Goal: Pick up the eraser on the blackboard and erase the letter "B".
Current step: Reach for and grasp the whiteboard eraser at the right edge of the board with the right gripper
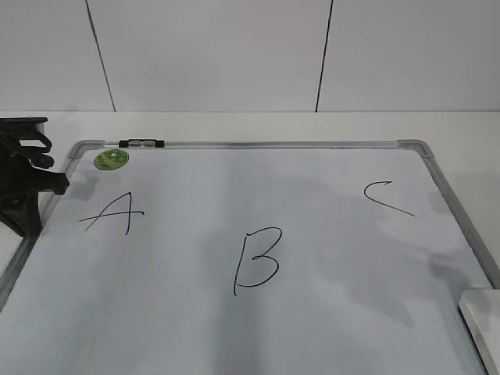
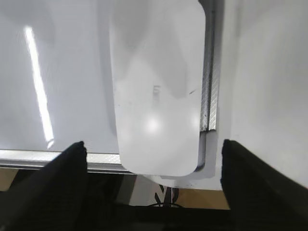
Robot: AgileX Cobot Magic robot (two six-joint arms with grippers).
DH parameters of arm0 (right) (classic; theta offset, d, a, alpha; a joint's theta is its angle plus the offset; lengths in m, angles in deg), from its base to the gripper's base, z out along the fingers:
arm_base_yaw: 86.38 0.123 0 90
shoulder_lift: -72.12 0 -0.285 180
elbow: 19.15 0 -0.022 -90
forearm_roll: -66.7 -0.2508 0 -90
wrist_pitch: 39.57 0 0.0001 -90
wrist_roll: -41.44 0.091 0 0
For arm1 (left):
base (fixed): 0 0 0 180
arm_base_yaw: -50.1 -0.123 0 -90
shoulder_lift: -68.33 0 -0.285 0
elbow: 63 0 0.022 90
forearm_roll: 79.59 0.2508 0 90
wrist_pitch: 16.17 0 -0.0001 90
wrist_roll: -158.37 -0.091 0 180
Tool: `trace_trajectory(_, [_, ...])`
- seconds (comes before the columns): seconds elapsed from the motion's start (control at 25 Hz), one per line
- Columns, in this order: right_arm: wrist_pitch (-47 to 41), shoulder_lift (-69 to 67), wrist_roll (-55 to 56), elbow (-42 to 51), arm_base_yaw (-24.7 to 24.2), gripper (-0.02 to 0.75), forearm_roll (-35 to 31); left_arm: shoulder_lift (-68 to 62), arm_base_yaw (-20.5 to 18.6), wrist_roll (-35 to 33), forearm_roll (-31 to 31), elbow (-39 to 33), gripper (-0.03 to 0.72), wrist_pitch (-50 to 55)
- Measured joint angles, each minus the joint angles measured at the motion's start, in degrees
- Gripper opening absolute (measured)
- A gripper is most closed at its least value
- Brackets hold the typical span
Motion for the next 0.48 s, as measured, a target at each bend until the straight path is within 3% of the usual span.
trace_trajectory(0.48, [4.03, -5.87, -1.34, -0.22, 0.0, 0.671, 0.23, 0.0, 0.0, 0.0, -0.13, 0.09, 0.019, 0.0])
